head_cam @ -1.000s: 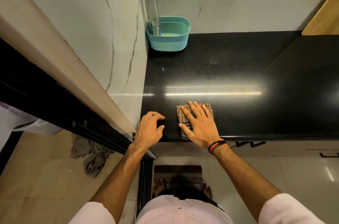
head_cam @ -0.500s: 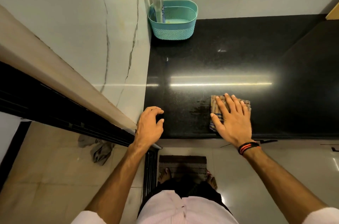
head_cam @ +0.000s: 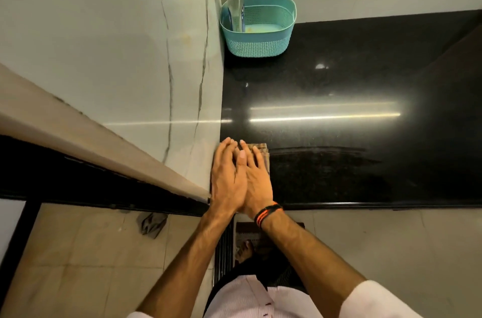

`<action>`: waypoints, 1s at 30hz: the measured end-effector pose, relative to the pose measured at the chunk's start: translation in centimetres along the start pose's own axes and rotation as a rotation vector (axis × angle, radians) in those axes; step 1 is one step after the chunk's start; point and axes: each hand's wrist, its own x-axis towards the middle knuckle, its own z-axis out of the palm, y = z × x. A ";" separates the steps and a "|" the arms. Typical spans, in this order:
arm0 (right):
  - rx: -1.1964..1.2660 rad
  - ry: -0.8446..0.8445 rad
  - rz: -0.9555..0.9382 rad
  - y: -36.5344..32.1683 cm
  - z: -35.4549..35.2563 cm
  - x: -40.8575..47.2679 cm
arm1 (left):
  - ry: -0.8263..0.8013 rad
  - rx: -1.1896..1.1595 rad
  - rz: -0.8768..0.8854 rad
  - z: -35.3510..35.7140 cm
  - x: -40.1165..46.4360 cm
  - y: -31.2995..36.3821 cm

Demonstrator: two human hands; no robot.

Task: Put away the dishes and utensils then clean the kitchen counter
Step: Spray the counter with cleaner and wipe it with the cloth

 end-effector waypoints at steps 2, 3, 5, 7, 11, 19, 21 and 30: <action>-0.025 -0.023 -0.023 1.1 -0.3 2.7 | 0.040 0.017 0.067 0.4 0.3 -0.2; -0.031 -0.026 -0.021 1.7 -0.5 4.2 | 0.059 0.016 0.080 0.5 0.6 -0.2; -0.010 -0.001 -0.017 2.8 -1.0 6.5 | 0.080 -0.005 0.094 0.9 1.4 -0.1; 0.032 -0.027 -0.047 3.4 -1.2 7.4 | 0.080 0.010 0.096 1.2 2.2 -0.1; 0.090 0.034 0.018 6.7 -2.0 6.1 | 0.017 0.145 0.102 1.7 3.5 -0.9; 0.001 0.105 0.341 24.0 -3.7 -1.1 | -0.094 0.485 0.206 4.4 5.3 -2.2; -0.007 0.118 0.348 24.8 -3.7 -1.3 | -0.072 0.473 0.188 4.3 5.4 -2.1; 0.099 0.125 0.204 17.9 -3.6 2.2 | 0.028 0.307 0.079 4.6 6.9 -0.4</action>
